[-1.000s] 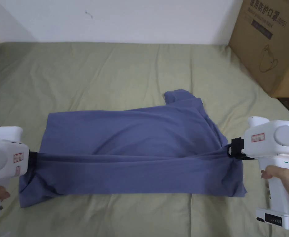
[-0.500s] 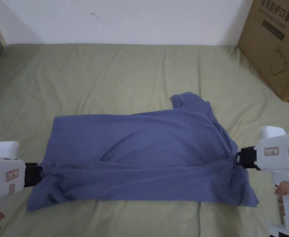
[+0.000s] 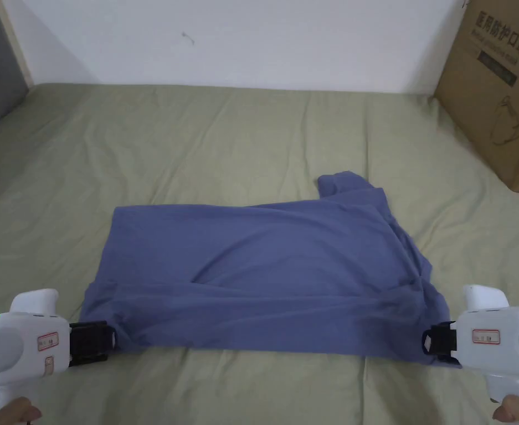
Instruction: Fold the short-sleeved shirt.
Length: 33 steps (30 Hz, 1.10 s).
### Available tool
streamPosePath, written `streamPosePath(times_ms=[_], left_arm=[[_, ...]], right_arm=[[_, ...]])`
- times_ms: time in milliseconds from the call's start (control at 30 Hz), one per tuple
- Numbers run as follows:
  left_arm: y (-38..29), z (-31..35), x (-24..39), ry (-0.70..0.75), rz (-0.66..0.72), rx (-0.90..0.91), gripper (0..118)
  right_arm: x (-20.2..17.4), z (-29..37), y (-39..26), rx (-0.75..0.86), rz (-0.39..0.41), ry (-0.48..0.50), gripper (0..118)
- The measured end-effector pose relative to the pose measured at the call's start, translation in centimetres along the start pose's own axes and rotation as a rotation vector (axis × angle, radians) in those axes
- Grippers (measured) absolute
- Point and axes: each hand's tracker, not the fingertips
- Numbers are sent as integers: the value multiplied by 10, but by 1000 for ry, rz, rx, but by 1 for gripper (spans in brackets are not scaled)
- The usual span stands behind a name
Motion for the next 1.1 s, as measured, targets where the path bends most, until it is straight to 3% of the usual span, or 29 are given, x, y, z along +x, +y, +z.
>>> streamPosePath(times_ms=[67,100,167,200,233,267,300,433,500,533,567,600,900,1100], left_arm=[[-3,-18,-3,8,-3,-32,19],[-6,-26,-4,27,-3,-61,10],[-7,-22,0,13,5,-31,9],[-3,-18,1,10,3,-29,8],[-1,-15,0,5,1,-24,8],[-2,-14,2,3,-2,-25,8],[-2,-13,2,3,-9,-25,8],[-2,-7,8,12,-41,-22,8],[-2,-5,10,17,-59,-20,8],[-1,-4,11,22,-68,-19,8],[-1,-4,11,24,-75,-20,8],[0,-3,11,25,-80,-19,8],[4,28,12,8,-118,21,8],[-14,48,9,23,-176,0,8]], right_arm=[[1,0,-6,-15,2,-10,0],[3,0,-8,-19,-2,-14,0],[7,2,-13,-25,-20,-21,6],[9,3,-14,-20,-25,-24,27],[9,5,-15,-10,-22,-30,62],[10,5,-13,1,-17,-41,82],[10,4,-11,4,-17,-41,86],[17,-7,6,34,-78,-26,86],[16,-22,11,23,-69,-18,84],[14,-36,12,-33,-29,-61,71],[11,-51,11,-96,-1,-106,40],[9,-61,7,-124,15,-132,1],[16,0,12,-15,-10,-28,1],[23,32,-13,-11,-3,-39,1]])
